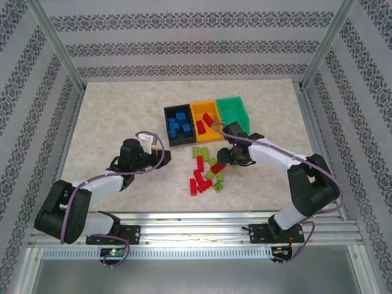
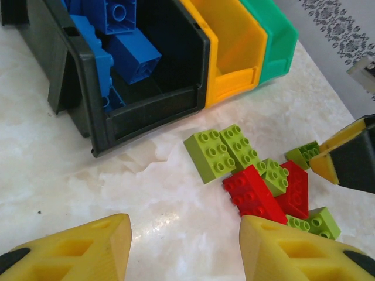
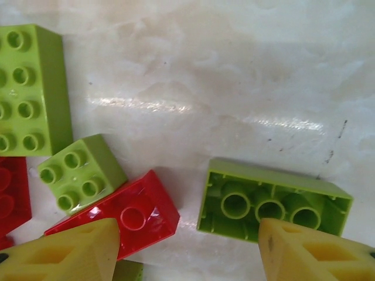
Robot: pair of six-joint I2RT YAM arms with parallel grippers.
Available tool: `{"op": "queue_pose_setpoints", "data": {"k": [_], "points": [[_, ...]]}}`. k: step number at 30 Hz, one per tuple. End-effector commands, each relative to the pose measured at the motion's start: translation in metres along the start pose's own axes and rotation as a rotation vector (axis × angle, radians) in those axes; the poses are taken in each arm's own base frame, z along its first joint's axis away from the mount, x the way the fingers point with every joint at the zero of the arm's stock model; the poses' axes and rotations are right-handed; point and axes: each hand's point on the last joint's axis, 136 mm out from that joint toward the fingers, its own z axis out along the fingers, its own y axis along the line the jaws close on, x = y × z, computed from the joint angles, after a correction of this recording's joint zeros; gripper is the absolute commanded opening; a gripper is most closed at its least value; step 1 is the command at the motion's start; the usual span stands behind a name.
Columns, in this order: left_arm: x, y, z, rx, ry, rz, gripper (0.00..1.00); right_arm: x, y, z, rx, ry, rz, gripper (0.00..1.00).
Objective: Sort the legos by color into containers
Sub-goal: Pick up the lego from the center of the table.
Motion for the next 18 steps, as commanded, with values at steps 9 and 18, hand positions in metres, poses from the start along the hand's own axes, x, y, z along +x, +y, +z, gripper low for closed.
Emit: {"op": "queue_pose_setpoints", "data": {"k": [9,18], "points": [[-0.006,-0.01,0.005,0.062,-0.011,0.0,0.52,-0.032,0.066,0.016,-0.149,-0.006,-0.086,0.64],[-0.009,-0.011,0.001,0.05,-0.022,0.01,0.52,0.011,0.03,0.0,-0.04,0.027,-0.046,0.65]]}}
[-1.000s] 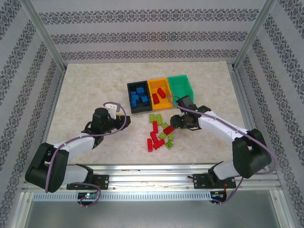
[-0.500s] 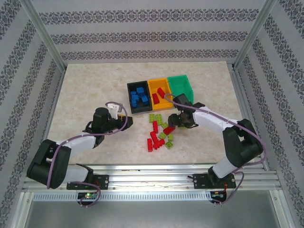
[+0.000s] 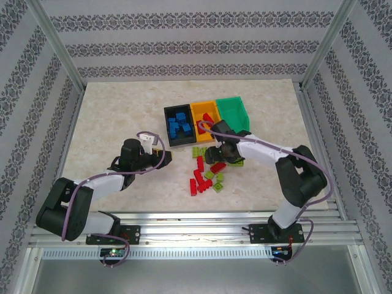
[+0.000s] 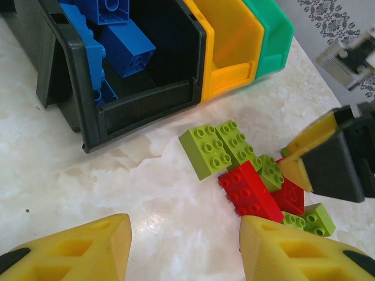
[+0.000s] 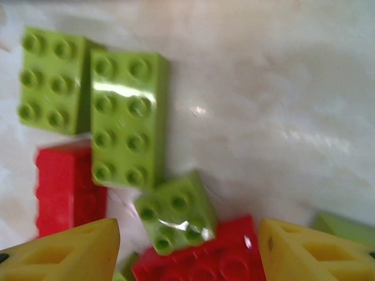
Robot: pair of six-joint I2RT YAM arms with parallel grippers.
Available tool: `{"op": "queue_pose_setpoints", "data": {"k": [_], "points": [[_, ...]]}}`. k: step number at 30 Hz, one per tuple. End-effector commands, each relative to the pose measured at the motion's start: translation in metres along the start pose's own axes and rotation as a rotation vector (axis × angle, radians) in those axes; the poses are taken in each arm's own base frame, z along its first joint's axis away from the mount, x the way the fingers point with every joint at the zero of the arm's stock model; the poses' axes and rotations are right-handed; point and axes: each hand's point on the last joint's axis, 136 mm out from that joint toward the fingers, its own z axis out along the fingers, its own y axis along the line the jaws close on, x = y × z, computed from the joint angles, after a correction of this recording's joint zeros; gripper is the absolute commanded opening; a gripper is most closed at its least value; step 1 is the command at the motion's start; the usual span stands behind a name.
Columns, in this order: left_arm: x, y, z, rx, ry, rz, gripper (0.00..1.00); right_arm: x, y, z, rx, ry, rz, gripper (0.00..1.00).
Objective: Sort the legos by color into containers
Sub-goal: Pick up the lego from the center of the table.
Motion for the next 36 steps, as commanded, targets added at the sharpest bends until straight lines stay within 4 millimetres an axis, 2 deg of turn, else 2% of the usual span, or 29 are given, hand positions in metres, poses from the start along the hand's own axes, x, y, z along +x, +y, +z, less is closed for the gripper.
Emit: {"op": "queue_pose_setpoints", "data": {"k": [1,5,8,11,21,25,30,36], "points": [[-0.012,-0.01,-0.002,0.032,-0.034,0.02,0.52,0.023,-0.013,-0.014,0.03,0.015,0.035,0.65],[-0.01,-0.013,0.002,0.054,-0.02,0.012,0.52,0.034,-0.011,-0.007,0.001,0.04,0.068,0.66],[-0.008,-0.014,0.005,0.058,-0.012,0.011,0.52,0.031,-0.003,0.003,-0.03,0.048,0.086,0.68],[-0.007,-0.014,0.006,0.06,-0.006,0.009,0.52,0.025,0.0,0.012,-0.028,0.046,0.103,0.75],[-0.009,-0.015,0.001,0.043,-0.014,0.03,0.52,0.028,-0.006,0.029,0.052,0.091,0.098,0.74],[-0.009,-0.016,0.001,0.049,-0.012,0.029,0.52,0.033,-0.008,0.025,0.054,0.097,0.093,0.62],[-0.009,-0.013,0.002,0.039,-0.008,0.024,0.52,0.037,-0.009,0.012,0.046,0.082,0.082,0.46],[-0.006,-0.011,0.005,0.033,0.002,0.022,0.52,0.033,-0.009,-0.006,0.03,0.055,0.064,0.23]]}}
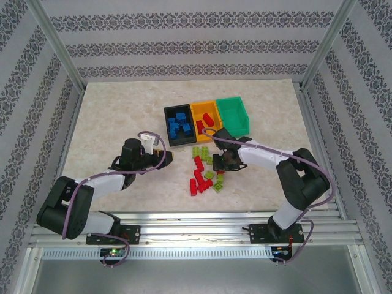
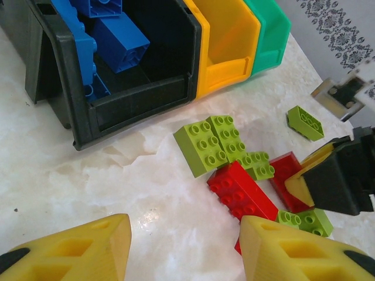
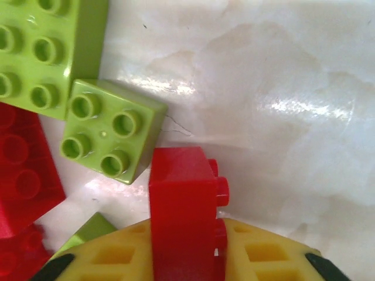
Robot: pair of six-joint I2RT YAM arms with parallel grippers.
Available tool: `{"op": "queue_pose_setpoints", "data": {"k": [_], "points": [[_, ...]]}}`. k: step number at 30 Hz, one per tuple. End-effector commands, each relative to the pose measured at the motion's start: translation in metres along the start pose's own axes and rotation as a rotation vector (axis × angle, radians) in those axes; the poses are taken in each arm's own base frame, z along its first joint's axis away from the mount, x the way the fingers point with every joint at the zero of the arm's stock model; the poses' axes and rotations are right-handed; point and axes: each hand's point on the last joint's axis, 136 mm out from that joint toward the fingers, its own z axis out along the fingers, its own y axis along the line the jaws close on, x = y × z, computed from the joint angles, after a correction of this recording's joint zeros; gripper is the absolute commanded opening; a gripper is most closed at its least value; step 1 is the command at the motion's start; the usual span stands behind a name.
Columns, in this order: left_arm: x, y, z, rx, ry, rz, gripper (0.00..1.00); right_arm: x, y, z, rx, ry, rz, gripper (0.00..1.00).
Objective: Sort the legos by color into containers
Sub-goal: Pick up the lego from the center of the table, then place the lego in the container.
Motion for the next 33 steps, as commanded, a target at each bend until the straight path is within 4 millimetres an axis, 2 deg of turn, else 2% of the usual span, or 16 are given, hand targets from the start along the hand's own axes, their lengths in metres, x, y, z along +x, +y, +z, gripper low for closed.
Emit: {"op": "queue_pose_setpoints", "data": {"k": [1,6,9,14,17,20,21,24,26,28,31,33], "points": [[-0.01,-0.008,0.002,0.017,-0.015,0.028,0.52,0.002,-0.002,-0.014,-0.003,-0.01,-0.018,0.21],[-0.01,-0.006,0.001,0.004,-0.017,0.034,0.52,-0.008,-0.004,-0.03,-0.028,-0.043,-0.016,0.16],[-0.009,-0.006,0.002,0.006,-0.012,0.032,0.52,-0.029,0.001,-0.045,-0.056,-0.102,-0.025,0.17],[-0.005,-0.004,0.006,0.004,0.015,0.023,0.52,-0.088,0.021,-0.066,-0.118,-0.203,-0.04,0.19],[0.001,-0.002,0.011,-0.005,0.054,-0.012,0.52,-0.129,0.03,-0.065,-0.145,-0.237,-0.039,0.2],[0.013,-0.012,0.016,-0.012,0.117,-0.045,0.52,-0.166,0.035,-0.057,-0.181,-0.243,-0.035,0.22],[0.017,-0.018,0.017,-0.014,0.139,-0.042,0.52,-0.177,0.037,-0.054,-0.185,-0.244,-0.038,0.24],[0.034,-0.041,0.023,-0.024,0.212,0.0,0.52,-0.201,0.04,-0.049,-0.176,-0.254,-0.058,0.41],[0.043,-0.056,0.026,-0.027,0.252,0.032,0.54,-0.208,0.041,-0.05,-0.171,-0.252,-0.07,0.47],[0.051,-0.066,0.027,-0.028,0.282,0.047,0.55,-0.205,0.043,-0.053,-0.186,-0.257,-0.072,0.49],[0.055,-0.067,0.027,-0.044,0.283,0.019,0.56,-0.189,0.047,-0.06,-0.218,-0.254,-0.079,0.5],[0.057,-0.065,0.026,-0.056,0.268,-0.013,0.56,-0.17,0.045,-0.059,-0.219,-0.235,-0.093,0.5]]}}
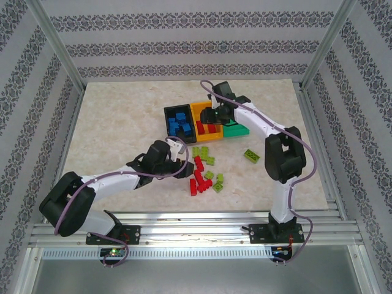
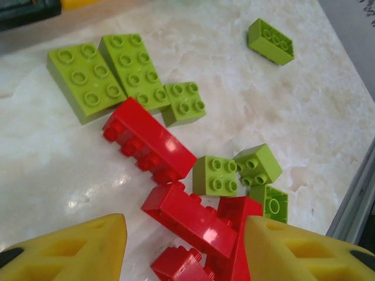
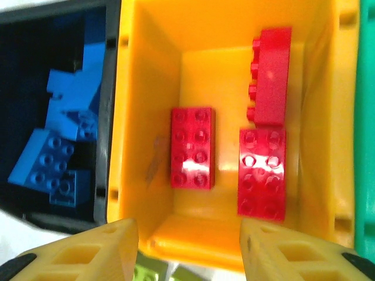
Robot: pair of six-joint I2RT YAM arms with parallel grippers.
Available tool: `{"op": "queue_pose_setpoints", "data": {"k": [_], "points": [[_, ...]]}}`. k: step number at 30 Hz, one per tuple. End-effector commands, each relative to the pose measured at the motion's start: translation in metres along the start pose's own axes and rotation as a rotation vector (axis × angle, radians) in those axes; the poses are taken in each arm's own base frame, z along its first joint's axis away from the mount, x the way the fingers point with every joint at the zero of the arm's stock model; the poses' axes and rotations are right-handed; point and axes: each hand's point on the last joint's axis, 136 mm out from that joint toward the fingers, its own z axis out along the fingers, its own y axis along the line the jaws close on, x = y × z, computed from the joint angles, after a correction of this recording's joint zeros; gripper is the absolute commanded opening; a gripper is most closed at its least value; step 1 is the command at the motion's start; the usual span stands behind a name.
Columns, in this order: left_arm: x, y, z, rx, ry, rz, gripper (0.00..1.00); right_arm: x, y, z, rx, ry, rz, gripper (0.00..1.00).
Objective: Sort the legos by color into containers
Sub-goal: Place the lego in the container, then pick up the lego from the center of the table.
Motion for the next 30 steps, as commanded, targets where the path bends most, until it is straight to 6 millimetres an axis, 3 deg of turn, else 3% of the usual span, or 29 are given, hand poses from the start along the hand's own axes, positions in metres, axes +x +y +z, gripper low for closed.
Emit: {"op": "queue_pose_setpoints", "data": {"k": [1,9,14,21,25,30], "points": [[0.009,0.014,-0.003,-0.075,0.004,-0.091,0.56,0.026,0.012,-0.024,-0.039,0.015,-0.044,0.5],[0.026,0.008,-0.009,-0.072,0.015,-0.171,0.56,0.102,0.019,-0.049,-0.089,0.05,-0.109,0.52],[0.043,0.004,-0.01,-0.102,0.058,-0.17,0.56,0.14,0.031,-0.047,-0.104,0.109,-0.178,0.54],[0.056,0.005,-0.009,-0.122,0.051,-0.206,0.56,0.157,0.034,-0.025,-0.083,0.152,-0.21,0.54],[0.058,0.005,-0.008,-0.127,0.039,-0.221,0.55,0.167,0.05,-0.014,-0.123,0.185,-0.217,0.54],[0.059,0.008,-0.008,-0.138,0.025,-0.231,0.55,0.175,0.053,0.008,-0.087,0.228,-0.24,0.54]]}}
